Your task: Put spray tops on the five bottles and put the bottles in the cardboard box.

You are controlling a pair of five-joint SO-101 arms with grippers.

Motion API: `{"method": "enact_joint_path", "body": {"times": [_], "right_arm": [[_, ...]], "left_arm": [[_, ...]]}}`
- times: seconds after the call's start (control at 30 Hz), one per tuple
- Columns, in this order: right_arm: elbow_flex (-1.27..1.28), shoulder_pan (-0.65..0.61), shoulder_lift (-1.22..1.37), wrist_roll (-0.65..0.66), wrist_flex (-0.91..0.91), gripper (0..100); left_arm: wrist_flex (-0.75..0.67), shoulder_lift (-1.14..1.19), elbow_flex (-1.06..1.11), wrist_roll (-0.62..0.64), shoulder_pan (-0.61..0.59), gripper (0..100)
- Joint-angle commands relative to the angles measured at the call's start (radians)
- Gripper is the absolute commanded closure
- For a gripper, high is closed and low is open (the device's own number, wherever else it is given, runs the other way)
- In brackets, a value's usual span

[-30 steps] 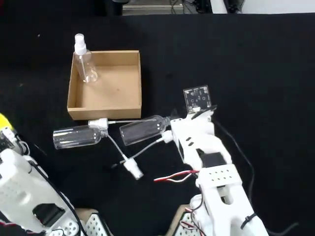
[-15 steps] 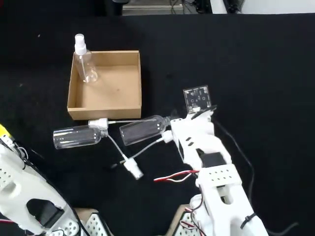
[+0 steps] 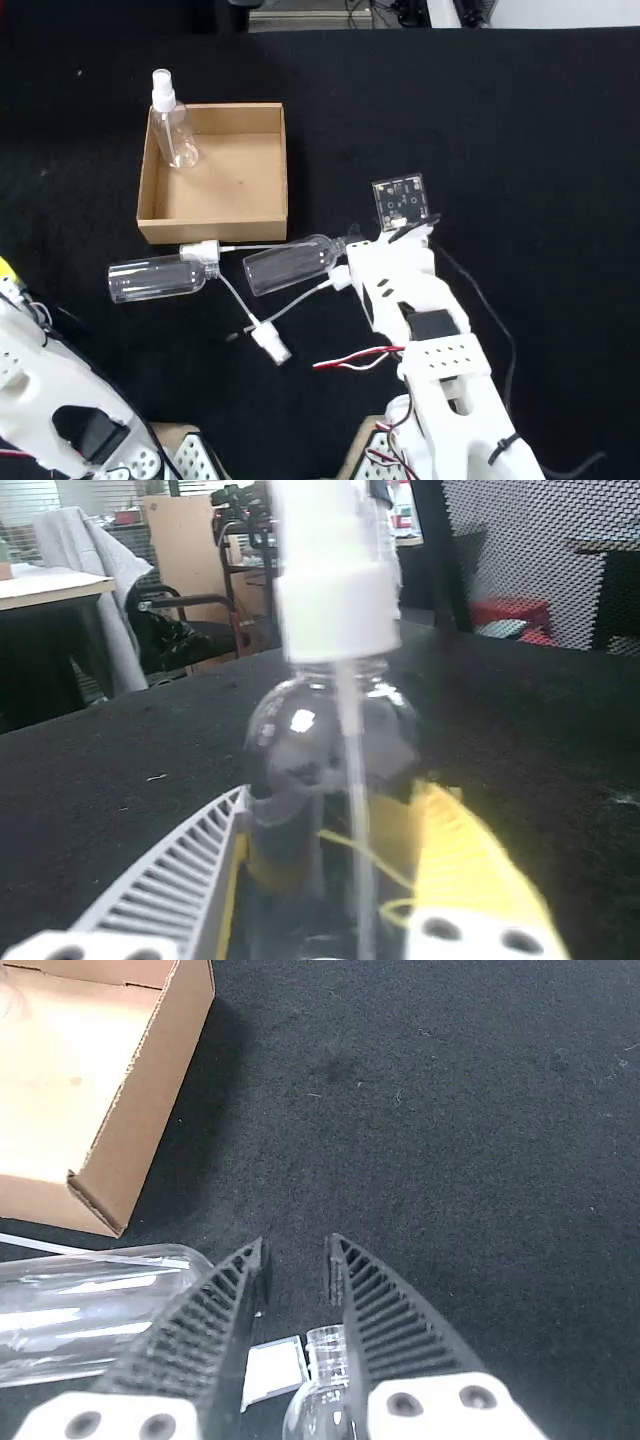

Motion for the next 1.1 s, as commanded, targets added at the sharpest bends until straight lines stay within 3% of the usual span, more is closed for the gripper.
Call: {"method": "enact_joint_path", "body": {"times": [0.0, 0.87, 1.07], "right_arm": [[-0.005, -0.005, -0.041, 0.008, -0.029, 91.8], [-0.005, -0.005, -0.044, 0.008, -0.028, 91.7], [-0.005, -0.003, -0.045, 0.008, -0.026, 91.7]], "left_arm": [[-0.017, -0.008, -0.021, -0.005, -0.007, 62], [-0.066, -0.198, 0.079, -0.011, -0.004, 61], [0.000, -0.189, 0.071, -0.009, -0.002, 63]]}}
